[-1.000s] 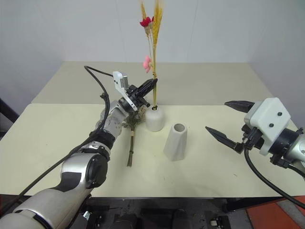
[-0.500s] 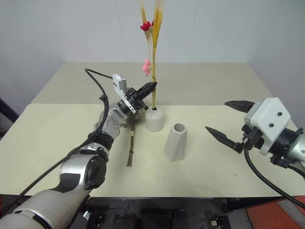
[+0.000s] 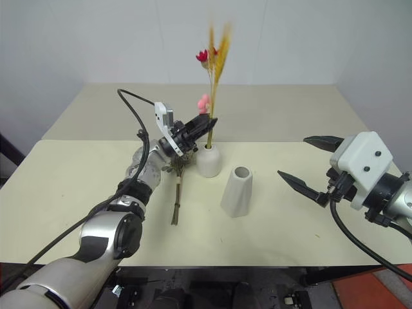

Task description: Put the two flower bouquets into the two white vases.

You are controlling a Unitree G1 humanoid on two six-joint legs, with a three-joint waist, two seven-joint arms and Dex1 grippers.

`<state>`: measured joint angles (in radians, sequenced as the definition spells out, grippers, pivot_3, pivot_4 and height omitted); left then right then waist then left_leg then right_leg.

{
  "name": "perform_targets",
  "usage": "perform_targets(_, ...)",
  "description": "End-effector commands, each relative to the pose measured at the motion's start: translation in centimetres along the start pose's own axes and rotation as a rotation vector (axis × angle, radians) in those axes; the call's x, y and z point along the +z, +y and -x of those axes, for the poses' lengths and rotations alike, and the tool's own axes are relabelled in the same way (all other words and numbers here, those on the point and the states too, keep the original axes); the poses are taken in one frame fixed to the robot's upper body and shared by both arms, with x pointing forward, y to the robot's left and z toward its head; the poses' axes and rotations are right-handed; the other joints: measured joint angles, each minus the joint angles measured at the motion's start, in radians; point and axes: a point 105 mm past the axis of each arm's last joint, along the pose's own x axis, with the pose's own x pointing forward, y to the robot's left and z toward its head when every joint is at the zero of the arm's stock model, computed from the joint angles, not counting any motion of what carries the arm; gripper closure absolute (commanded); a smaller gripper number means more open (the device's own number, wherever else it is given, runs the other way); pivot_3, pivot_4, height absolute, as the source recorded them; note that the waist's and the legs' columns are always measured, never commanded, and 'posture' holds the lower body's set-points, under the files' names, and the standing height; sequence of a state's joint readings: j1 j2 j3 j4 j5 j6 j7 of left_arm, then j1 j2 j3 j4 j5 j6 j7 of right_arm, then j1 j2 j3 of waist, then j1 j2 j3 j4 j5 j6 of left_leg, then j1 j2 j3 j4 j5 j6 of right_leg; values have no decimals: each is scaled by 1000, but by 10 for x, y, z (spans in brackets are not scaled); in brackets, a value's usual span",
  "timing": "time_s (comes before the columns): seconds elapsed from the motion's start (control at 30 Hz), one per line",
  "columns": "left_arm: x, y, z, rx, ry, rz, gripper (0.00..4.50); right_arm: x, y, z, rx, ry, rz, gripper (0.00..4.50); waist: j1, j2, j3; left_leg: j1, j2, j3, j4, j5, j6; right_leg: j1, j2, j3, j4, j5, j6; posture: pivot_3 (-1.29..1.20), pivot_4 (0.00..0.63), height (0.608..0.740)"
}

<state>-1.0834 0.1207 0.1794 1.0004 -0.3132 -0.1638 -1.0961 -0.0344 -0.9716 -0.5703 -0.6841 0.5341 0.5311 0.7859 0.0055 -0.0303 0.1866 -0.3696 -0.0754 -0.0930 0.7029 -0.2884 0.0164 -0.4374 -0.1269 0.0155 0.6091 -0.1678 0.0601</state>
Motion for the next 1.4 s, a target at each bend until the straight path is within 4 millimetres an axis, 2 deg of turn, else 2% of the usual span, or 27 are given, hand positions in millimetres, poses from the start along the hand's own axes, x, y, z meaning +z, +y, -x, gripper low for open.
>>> perform_targets(0.03,5,-4,11,-72,110,-188,1548,8,-6,7,-37,-15,42,0,-2,0,0,0,0,0,0,0,0,0,0,0,0,0,0,0,150,740)
perform_targets(0.13,6,6,31,25,170,-209,670,8,-5,9,-42,-14,38,0,-3,0,0,0,1,0,0,0,0,0,0,0,0,0,0,0,150,740)
perform_targets(0.23,8,14,51,181,279,-272,670,8,-7,12,-48,-8,32,0,-2,0,0,0,2,-2,0,0,0,0,0,1,1,0,0,0,150,740)
perform_targets(0.3,16,11,58,272,343,-305,670,7,-10,15,-52,-2,25,0,-2,0,0,0,3,-4,0,0,0,0,1,1,1,0,0,0,150,740)
perform_targets(0.37,30,4,58,361,338,-208,670,6,-13,18,-51,5,25,0,2,0,0,0,2,-6,0,0,0,0,1,1,2,0,0,0,150,740)
perform_targets(0.43,30,-4,62,465,456,-144,670,3,-17,19,-51,24,28,0,9,0,0,0,2,-7,1,0,0,0,1,1,1,0,0,0,150,740)
perform_targets(0.5,21,-12,73,548,628,-25,670,2,-21,19,-54,28,28,0,7,0,0,0,2,-7,2,0,0,1,1,1,1,0,0,0,150,740)
perform_targets(0.57,11,-21,85,604,800,15,670,1,-25,16,-53,25,29,0,3,1,0,2,1,-6,2,0,0,2,1,1,1,-1,1,0,150,740)
perform_targets(0.67,-2,-28,94,645,897,109,670,1,-25,12,-42,16,32,0,-10,1,-1,4,2,-6,0,0,0,2,3,1,1,-1,1,0,150,740)
perform_targets(0.73,-12,-30,98,655,902,177,670,4,-26,10,-45,8,40,0,-18,1,-1,4,3,-6,0,0,-1,2,3,1,1,-1,1,0,150,740)
perform_targets(0.87,-21,-33,95,650,914,209,670,12,-27,8,-54,-20,53,0,-18,1,-1,4,3,-7,0,1,-2,1,3,2,2,0,0,0,150,740)
perform_targets(1.1,-40,-23,95,709,932,388,670,11,-29,15,-76,9,65,0,-5,1,-1,2,2,-7,0,1,-3,1,3,2,1,0,-1,0,150,740)
perform_targets(1.23,-57,-26,98,685,950,493,670,12,-29,19,-98,12,64,0,-3,1,-1,2,2,-7,0,1,-3,0,3,2,1,0,-1,0,150,740)
perform_targets(1.27,-59,-24,98,701,948,501,1074,12,-28,20,-101,14,63,0,-2,1,-1,2,2,-7,0,1,-3,0,3,2,1,0,-1,0,150,740)
perform_targets(1.37,-60,-16,94,741,915,552,1852,11,-27,21,-105,23,65,0,5,1,-1,2,2,-6,0,1,-3,1,3,2,1,0,-1,0,150,740)
perform_targets(1.4,-60,-14,95,756,915,553,2238,11,-27,21,-107,24,65,0,6,1,-1,2,2,-6,0,1,-3,1,3,2,1,1,-1,0,150,740)
